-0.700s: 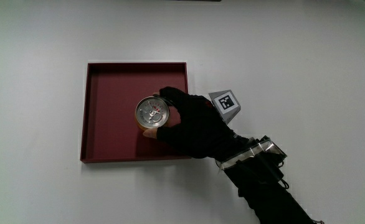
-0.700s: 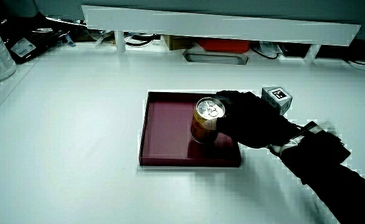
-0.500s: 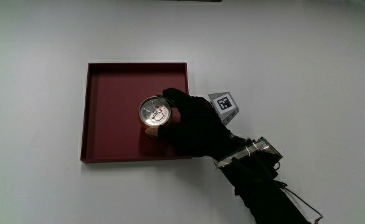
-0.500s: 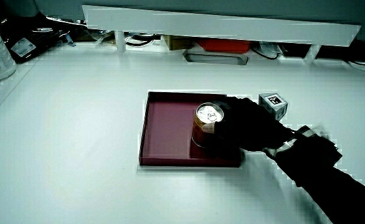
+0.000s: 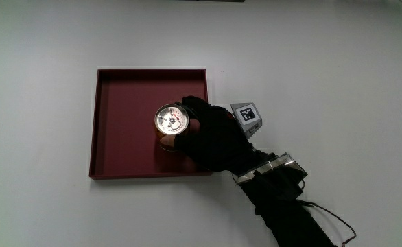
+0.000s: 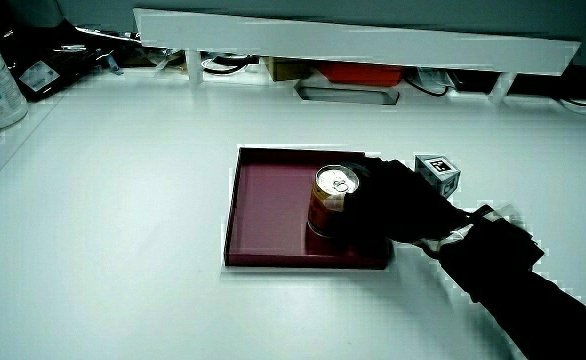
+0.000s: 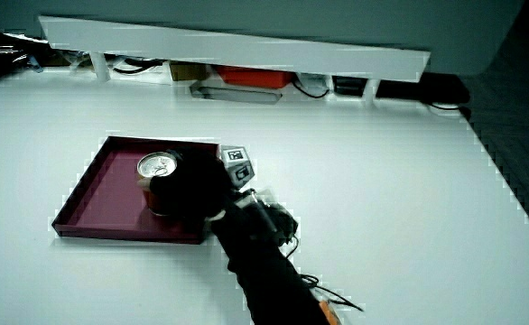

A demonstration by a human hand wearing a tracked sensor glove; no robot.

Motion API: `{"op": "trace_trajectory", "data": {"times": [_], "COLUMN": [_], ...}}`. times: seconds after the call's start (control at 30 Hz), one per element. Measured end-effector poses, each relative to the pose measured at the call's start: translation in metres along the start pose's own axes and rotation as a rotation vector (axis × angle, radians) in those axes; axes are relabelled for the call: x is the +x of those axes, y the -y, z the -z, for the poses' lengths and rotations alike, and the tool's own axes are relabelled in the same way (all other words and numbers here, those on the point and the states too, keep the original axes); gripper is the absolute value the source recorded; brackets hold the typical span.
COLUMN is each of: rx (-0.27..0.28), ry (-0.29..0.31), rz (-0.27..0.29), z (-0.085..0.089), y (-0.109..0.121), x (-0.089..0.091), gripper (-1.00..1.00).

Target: Place red bull into plate

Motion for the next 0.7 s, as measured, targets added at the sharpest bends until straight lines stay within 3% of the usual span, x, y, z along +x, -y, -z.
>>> {"op": "trace_trajectory", "data": {"times": [0.13,0.63,0.7], "rx": [0.003,-0.010,-0.018], "ry": [-0.017,-0.034,-0.064], "rz": [0.008,0.014,0.021], "z": [0.0005,0.0022,0.0010], "y": [0.0001,0.0009,0.0036], "x": [0.0013,0.0074,0.0058], "gripper": [0.00,-0.58,-0.65]}}
